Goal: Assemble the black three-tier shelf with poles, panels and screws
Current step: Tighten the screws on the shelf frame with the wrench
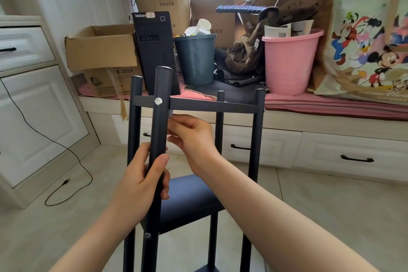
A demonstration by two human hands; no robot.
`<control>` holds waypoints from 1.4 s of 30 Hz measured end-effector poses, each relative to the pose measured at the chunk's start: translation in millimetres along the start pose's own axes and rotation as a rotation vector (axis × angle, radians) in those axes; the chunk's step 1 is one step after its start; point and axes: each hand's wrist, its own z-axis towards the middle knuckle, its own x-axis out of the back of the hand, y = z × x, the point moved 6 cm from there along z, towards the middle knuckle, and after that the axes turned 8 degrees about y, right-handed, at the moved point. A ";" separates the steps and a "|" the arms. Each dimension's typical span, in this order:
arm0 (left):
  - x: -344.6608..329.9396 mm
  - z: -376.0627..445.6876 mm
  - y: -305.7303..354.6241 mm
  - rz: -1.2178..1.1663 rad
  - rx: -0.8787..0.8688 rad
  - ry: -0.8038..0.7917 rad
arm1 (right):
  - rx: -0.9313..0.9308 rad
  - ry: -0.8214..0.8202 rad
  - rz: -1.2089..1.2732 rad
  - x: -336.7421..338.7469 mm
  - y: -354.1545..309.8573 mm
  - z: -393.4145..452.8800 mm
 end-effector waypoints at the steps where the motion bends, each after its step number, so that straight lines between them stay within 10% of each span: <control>1: 0.6 0.5 -0.3 0.001 0.001 0.003 | 0.047 0.000 -0.074 2.2 -3.0 -1.6; 14: -8.8 -0.8 3.6 -0.003 0.001 -0.020 | 0.449 0.014 -0.650 25.5 -40.5 -27.3; 42: -18.8 -9.5 13.9 0.020 -0.019 -0.044 | 0.762 0.125 -0.737 23.7 -51.8 -38.4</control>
